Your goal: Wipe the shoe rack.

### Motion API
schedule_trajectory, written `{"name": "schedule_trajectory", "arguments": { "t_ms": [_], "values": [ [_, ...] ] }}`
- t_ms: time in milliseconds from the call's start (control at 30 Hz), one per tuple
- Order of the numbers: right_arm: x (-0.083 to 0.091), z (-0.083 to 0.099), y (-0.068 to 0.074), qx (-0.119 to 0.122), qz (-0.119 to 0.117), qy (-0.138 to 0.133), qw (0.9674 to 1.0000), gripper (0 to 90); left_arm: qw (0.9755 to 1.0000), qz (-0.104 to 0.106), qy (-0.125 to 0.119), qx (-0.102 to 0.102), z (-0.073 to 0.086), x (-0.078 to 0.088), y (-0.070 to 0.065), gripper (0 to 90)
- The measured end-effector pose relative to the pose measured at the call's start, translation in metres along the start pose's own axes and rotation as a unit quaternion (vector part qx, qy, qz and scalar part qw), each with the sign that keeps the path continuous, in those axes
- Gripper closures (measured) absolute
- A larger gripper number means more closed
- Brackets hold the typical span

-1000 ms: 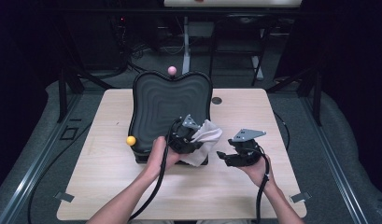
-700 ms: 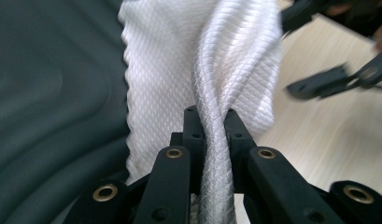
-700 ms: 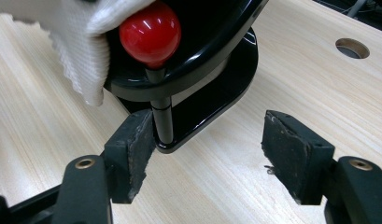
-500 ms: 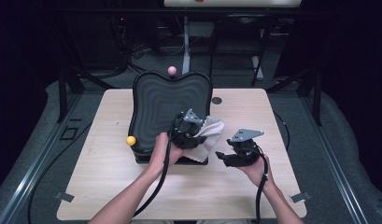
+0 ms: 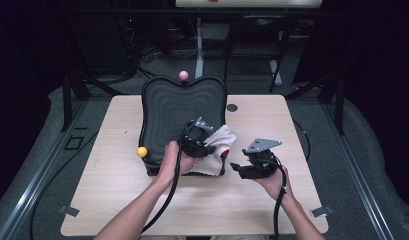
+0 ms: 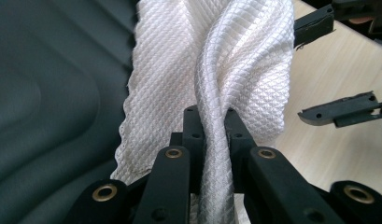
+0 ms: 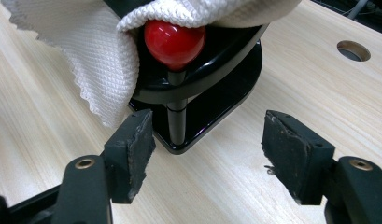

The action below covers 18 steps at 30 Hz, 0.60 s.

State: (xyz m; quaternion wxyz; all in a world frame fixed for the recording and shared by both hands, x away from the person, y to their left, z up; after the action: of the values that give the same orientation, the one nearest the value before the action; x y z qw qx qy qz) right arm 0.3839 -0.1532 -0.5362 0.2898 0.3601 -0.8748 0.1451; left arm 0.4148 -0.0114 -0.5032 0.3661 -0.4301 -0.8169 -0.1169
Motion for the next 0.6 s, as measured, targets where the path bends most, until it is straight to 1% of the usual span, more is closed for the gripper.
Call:
{"name": "schedule_trajectory", "arguments": {
  "t_ms": [33,100,133,167,200,233,267,300,367,400,533,567,600],
  "values": [
    [0.000,0.000,0.000,-0.001,0.001,-0.001,1.0000,33.4,0.9999,0.001,-0.010,-0.001,-0.002,0.003,-0.003,82.3],
    [-0.001,0.000,0.001,0.000,0.000,-0.001,1.0000,33.4,0.9997,0.009,-0.021,-0.007,-0.007,0.006,-0.010,82.0],
    [-0.001,-0.001,0.001,-0.001,-0.001,-0.002,1.0000,33.6,0.9996,0.009,-0.023,-0.012,-0.008,0.007,-0.013,81.8],
    [-0.001,-0.001,0.001,-0.001,0.000,-0.003,1.0000,33.7,0.9996,0.006,-0.020,-0.019,-0.008,0.007,-0.015,81.7],
    [-0.001,-0.001,0.001,-0.001,0.000,-0.002,1.0000,33.7,0.9996,-0.002,-0.016,-0.024,-0.008,0.005,-0.016,81.7],
    [0.000,-0.001,0.001,0.000,0.001,-0.002,1.0000,33.9,0.9996,-0.006,-0.015,-0.024,-0.007,0.004,-0.016,81.6],
    [0.000,-0.001,0.001,-0.001,0.001,-0.003,1.0000,34.3,0.9997,-0.008,-0.014,-0.021,-0.005,0.004,-0.015,81.7],
    [0.001,-0.001,0.001,0.000,0.001,-0.003,1.0000,34.7,0.9997,-0.014,-0.013,-0.013,-0.001,0.005,-0.011,81.7],
    [0.002,-0.002,0.000,-0.002,0.002,-0.010,1.0000,35.8,0.9997,-0.023,-0.011,-0.007,0.003,0.006,-0.007,82.0],
    [0.003,-0.002,0.000,0.000,0.003,-0.008,1.0000,36.4,0.9995,-0.029,-0.010,-0.002,0.007,0.008,-0.003,82.1],
    [0.004,-0.006,0.001,-0.002,0.001,-0.017,0.9999,38.4,0.9986,-0.052,-0.005,0.005,0.018,0.014,0.006,82.3],
    [0.005,-0.012,0.005,-0.002,-0.004,-0.029,0.9996,40.0,0.9983,-0.058,-0.004,0.005,0.021,0.016,0.008,82.3],
    [0.005,-0.012,0.005,-0.002,-0.004,-0.029,0.9996,40.0,0.9981,-0.062,-0.001,0.006,0.022,0.016,0.009,82.3]
  ]
}}
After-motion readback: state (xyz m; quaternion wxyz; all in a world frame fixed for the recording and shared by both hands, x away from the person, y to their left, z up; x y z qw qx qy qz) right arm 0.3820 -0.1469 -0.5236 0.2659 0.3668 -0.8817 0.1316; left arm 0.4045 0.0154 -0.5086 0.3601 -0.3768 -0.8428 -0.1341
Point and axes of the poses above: each handheld gripper's, and its own axes: x roughly backward along the jaws, z roughly out of its underside, y roughly to its left, the point moved 8 cm from there along -x, roughly forward along the jaws, and after that the axes turned 2 degrees about -y, right-handed, at the moved point
